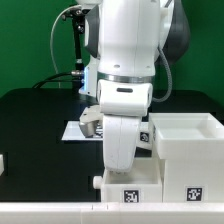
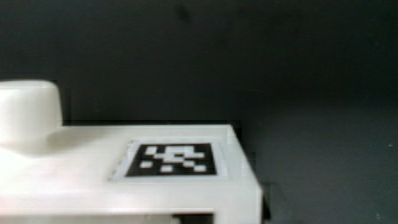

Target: Assemble drawer

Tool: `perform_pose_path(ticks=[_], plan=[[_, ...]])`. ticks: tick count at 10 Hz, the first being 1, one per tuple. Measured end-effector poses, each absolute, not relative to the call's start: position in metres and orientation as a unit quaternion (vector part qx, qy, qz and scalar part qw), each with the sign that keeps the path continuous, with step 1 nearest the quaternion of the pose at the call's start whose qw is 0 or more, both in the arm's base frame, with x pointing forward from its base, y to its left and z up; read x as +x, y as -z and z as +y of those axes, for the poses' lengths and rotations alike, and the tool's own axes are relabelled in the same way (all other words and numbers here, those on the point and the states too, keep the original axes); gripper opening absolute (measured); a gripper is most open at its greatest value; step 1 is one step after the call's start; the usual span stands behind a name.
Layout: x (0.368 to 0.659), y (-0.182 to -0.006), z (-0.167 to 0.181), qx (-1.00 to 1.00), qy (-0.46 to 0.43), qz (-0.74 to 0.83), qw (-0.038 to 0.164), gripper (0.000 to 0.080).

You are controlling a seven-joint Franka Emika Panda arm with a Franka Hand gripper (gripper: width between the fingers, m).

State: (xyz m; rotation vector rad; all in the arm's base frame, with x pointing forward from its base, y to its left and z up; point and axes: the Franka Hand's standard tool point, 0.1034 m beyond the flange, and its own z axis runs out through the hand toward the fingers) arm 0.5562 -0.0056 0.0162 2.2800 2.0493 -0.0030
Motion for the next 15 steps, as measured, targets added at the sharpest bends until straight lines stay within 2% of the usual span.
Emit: perform_pose_path(ticks=[10, 15], plan=[[0.558, -0.018, -0.014, 0.707, 0.011, 0.705, 0.055, 0.0038], [0.558, -0.019, -0.012, 0.708, 0.032, 0.703, 0.047, 0.0038]])
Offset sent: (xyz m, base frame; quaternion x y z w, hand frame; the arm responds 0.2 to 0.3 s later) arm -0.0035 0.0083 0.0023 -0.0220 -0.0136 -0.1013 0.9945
